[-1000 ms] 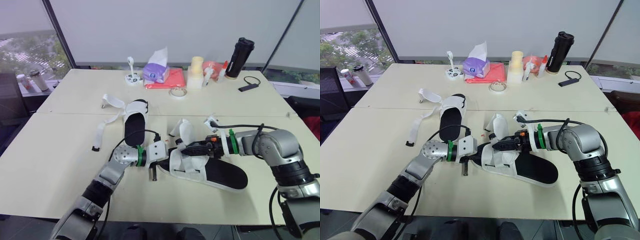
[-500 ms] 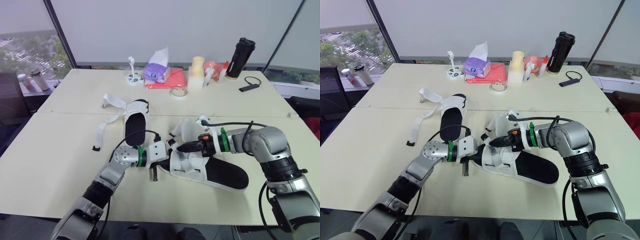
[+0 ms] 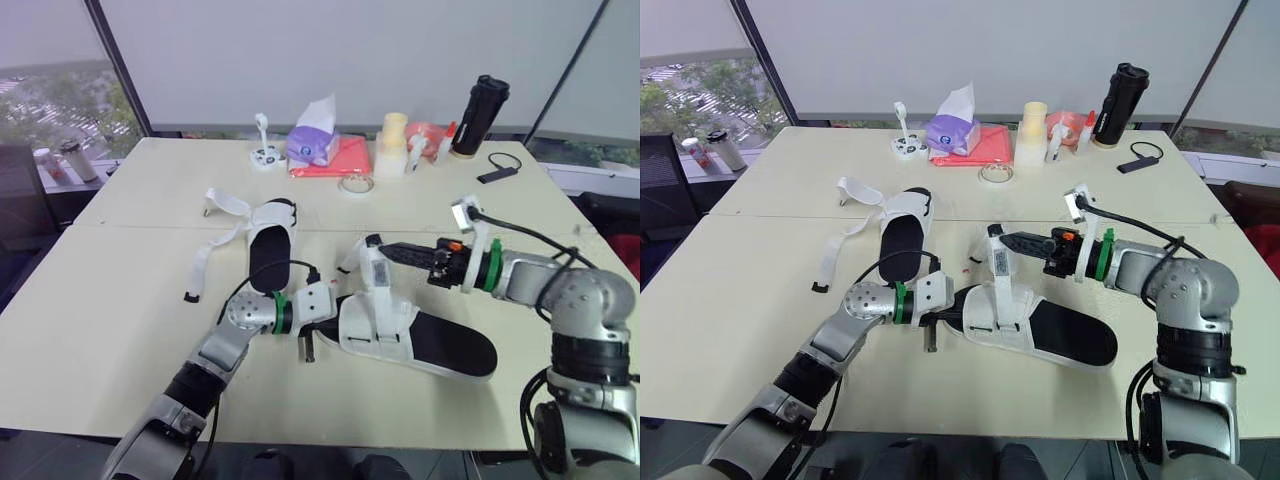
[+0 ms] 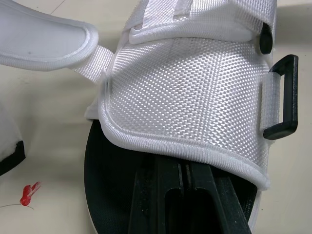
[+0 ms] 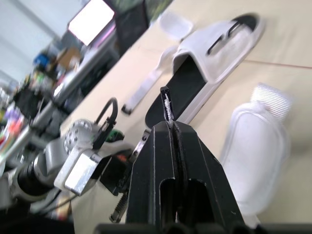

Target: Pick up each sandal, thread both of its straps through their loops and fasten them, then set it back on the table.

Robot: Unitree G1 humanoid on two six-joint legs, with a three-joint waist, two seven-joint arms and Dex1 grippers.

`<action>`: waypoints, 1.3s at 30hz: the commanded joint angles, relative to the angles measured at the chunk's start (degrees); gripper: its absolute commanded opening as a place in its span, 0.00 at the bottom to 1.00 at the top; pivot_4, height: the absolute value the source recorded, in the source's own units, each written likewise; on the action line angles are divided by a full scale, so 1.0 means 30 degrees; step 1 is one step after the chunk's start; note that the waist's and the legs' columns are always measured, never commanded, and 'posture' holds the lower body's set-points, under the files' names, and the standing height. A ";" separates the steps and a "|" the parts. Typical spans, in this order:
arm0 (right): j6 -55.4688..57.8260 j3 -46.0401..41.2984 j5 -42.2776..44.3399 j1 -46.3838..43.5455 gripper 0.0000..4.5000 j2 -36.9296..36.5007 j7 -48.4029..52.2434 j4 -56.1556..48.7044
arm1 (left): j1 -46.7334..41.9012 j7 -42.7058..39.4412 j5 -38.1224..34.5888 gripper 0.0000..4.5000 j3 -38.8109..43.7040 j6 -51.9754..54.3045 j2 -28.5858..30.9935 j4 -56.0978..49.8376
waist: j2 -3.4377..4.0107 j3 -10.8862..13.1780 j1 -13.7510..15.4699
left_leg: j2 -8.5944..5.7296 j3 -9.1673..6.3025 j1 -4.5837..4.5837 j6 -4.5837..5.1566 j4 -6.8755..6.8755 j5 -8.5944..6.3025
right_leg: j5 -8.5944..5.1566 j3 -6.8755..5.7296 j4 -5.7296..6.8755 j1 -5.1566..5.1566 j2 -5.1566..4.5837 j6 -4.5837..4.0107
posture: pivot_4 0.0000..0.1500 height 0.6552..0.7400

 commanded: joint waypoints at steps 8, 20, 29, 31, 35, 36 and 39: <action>-0.1596 -0.1732 -0.0356 0.1168 0.01 0.0879 -0.4140 -0.0239 | 0.0143 -0.0224 0.0911 0.00 -0.0605 0.0298 0.0290 0.1858 | 0.0009 -0.0005 -0.0029 | 0.0000 0.0008 0.0007 0.0002 0.0004 0.0002 | 0.0000 -0.0002 0.0003 0.0008 -0.0001 0.0000 | 1.00 1.00; -0.1538 -0.2280 -0.0815 0.1216 0.01 0.0941 -0.5936 0.2949 | 0.0416 -0.0023 0.0896 0.00 -0.0503 0.0425 0.0405 0.1560 | 0.0009 -0.0005 -0.0122 | 0.0000 0.0017 0.0019 0.0006 0.0010 0.0005 | 0.0001 -0.0004 0.0006 0.0025 -0.0002 0.0003 | 1.00 1.00; -0.0163 -0.1251 -0.0505 0.2947 0.01 0.0253 -0.6323 0.1551 | 0.0384 0.0049 0.0877 0.00 -0.0463 0.0363 0.0464 0.1608 | 0.0014 -0.0009 -0.0250 | 0.0000 0.0017 0.0026 0.0013 0.0013 0.0009 | 0.0001 -0.0022 0.0001 0.0053 -0.0016 0.0004 | 1.00 1.00; 0.0285 -0.0831 -0.0446 0.3034 0.01 -0.0094 -0.6115 0.1529 | 0.0329 0.0044 0.0881 0.00 -0.0478 0.0327 0.0436 0.1659 | 0.0017 -0.0011 -0.0284 | 0.0000 0.0018 0.0026 0.0013 0.0012 0.0009 | 0.0001 -0.0023 -0.0003 0.0053 -0.0016 0.0004 | 1.00 1.00; 0.0684 -0.0438 -0.0566 0.2457 0.01 -0.0345 -0.6226 0.2084 | 0.0219 0.0069 0.0881 0.00 -0.0488 0.0228 0.0345 0.1808 | 0.0018 -0.0011 -0.0283 | 0.0000 0.0018 0.0027 0.0014 0.0012 0.0009 | 0.0000 -0.0025 -0.0003 0.0054 -0.0017 0.0005 | 1.00 1.00; 0.0893 -0.0196 -0.0772 0.2353 0.01 -0.0477 -0.6304 0.2276 | 0.0201 0.0079 0.0880 0.00 -0.0484 0.0215 0.0328 0.1835 | 0.0018 -0.0011 -0.0281 | 0.0000 0.0018 0.0026 0.0014 0.0012 0.0009 | 0.0000 -0.0026 -0.0003 0.0054 -0.0017 0.0005 | 1.00 1.00; 0.1010 0.0731 -0.1506 0.2199 0.01 -0.1001 -0.6159 0.2838 | 0.0198 0.0106 0.0879 0.00 -0.0481 0.0176 0.0306 0.1866 | 0.0017 -0.0013 -0.0272 | 0.0000 0.0018 0.0026 0.0014 0.0013 0.0009 | 0.0000 -0.0027 -0.0005 0.0057 -0.0018 0.0004 | 1.00 1.00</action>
